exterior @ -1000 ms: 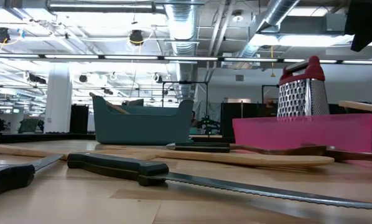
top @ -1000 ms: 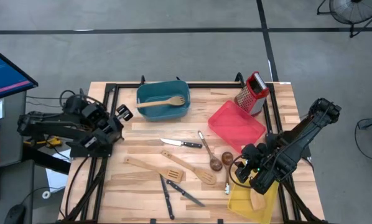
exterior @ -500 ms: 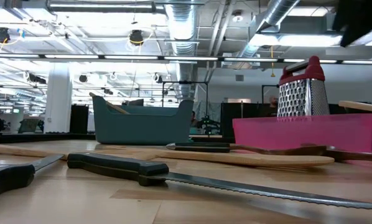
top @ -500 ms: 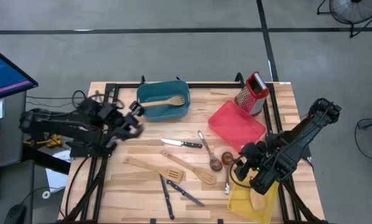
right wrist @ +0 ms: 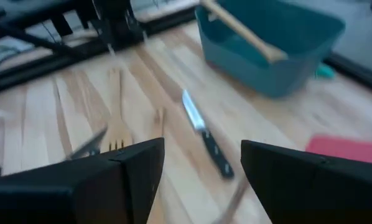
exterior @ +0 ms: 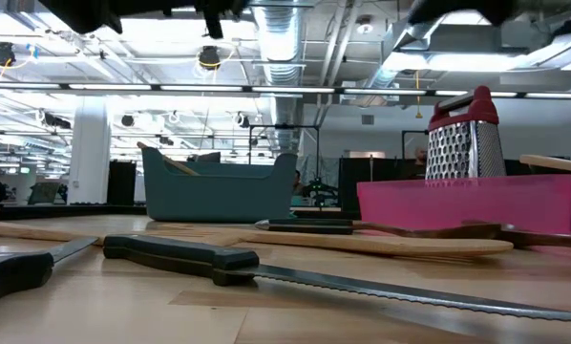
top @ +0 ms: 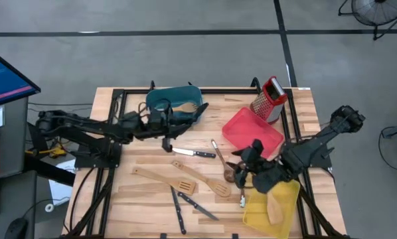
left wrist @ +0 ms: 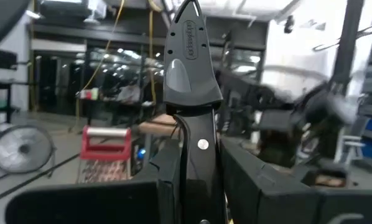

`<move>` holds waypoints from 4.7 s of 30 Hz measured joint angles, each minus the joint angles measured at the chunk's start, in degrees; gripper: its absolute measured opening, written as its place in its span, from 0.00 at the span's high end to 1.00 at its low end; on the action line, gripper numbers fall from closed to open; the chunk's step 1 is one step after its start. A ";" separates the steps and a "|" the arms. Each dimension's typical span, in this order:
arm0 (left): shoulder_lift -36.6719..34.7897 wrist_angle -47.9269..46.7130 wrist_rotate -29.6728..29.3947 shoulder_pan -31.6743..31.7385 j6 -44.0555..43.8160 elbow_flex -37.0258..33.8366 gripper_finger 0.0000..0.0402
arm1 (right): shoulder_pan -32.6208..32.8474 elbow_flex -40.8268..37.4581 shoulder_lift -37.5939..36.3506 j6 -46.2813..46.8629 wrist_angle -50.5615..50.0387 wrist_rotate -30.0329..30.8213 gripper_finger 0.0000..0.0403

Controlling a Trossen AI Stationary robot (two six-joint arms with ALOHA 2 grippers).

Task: Pick & Place Kitchen Items
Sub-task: Put the black kitchen knife into the red bin

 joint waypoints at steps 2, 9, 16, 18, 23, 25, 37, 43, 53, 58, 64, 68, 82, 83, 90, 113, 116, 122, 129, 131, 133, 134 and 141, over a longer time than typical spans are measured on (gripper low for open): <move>1.52 0.44 -1.65 0.00 0.10 0.00 0.83 | -2.33 0.00 0.00 -4.34 4.05 0.08 0.43; 3.62 0.54 -6.82 0.00 3.97 0.00 0.83 | -10.47 0.00 0.00 -12.06 15.43 0.83 0.39; 3.62 0.47 -11.19 0.00 6.16 0.00 0.83 | -17.08 0.00 0.00 -21.35 28.51 0.55 0.39; 3.62 0.31 -11.31 0.00 7.08 0.00 0.83 | -18.37 0.00 0.00 -24.43 32.43 0.34 0.39; 3.62 0.19 -11.36 0.00 7.26 0.00 0.83 | -20.66 0.00 0.00 -30.10 39.42 -2.26 0.39; 3.62 0.19 -11.38 0.00 7.31 0.00 0.83 | -21.54 0.00 0.00 -30.58 41.17 -3.80 0.39; 3.62 0.13 -11.42 0.00 7.33 0.00 0.83 | -27.10 0.00 0.02 -32.18 47.27 -10.31 0.39; 3.62 0.12 -11.42 0.00 7.32 0.00 0.83 | -29.47 0.00 0.02 -32.16 48.81 -13.39 0.39; 5.67 0.13 -12.63 0.00 7.32 -0.04 0.83 | -30.58 0.00 0.01 -33.25 50.39 -15.32 0.39; 7.01 0.28 -13.00 0.00 7.18 -0.04 0.83 | -30.95 0.00 0.02 -33.45 50.23 -14.99 0.39; 7.00 2.17 -13.15 0.00 7.16 -0.02 0.83 | -31.35 0.00 0.07 -33.18 49.29 -14.88 0.39; 7.00 2.66 -13.15 0.00 7.17 -0.02 0.83 | -31.61 -0.14 2.73 -33.15 49.67 -14.87 0.39; 6.99 2.12 -13.21 0.00 7.42 -0.02 0.83 | -31.67 0.02 8.20 -33.84 56.46 -11.72 0.47; 6.98 2.20 -13.17 0.00 7.46 -0.02 0.83 | -31.76 0.04 8.11 -34.11 56.67 -11.74 0.49; 6.99 2.06 -13.24 0.00 7.70 -0.02 0.83 | -31.89 0.04 8.20 -34.02 56.47 -11.87 0.72; 5.72 -3.58 -13.12 -1.92 5.17 0.00 0.68 | -30.27 0.04 -10.04 -33.96 22.51 -4.08 0.95; 4.87 -3.66 -13.11 -2.82 5.01 0.02 0.65 | -31.26 0.15 -15.80 -24.15 5.97 -4.11 0.95; 2.73 -4.24 -13.11 -4.72 4.97 0.00 0.65 | -33.58 0.09 -18.74 -8.99 -19.78 -9.83 0.95; 1.43 -6.02 -13.11 -5.18 4.95 0.00 0.67 | -37.72 0.02 -12.35 -6.18 -30.18 -19.18 0.95; 1.43 -6.17 -13.11 -5.18 4.95 0.00 0.67 | -39.02 0.04 -10.13 -7.87 -30.12 -20.87 0.95; 1.43 -6.60 -13.11 -5.18 4.93 0.00 0.67 | -40.84 0.02 -7.92 -9.48 -30.18 -23.61 0.95; 1.44 -7.15 -13.11 -5.18 4.75 0.00 0.67 | -41.69 0.02 -6.77 -10.35 -30.20 -24.91 0.95; 1.50 -8.21 -13.11 -5.16 4.27 0.00 0.67 | -45.66 0.02 0.37 -15.10 -30.41 -30.10 0.95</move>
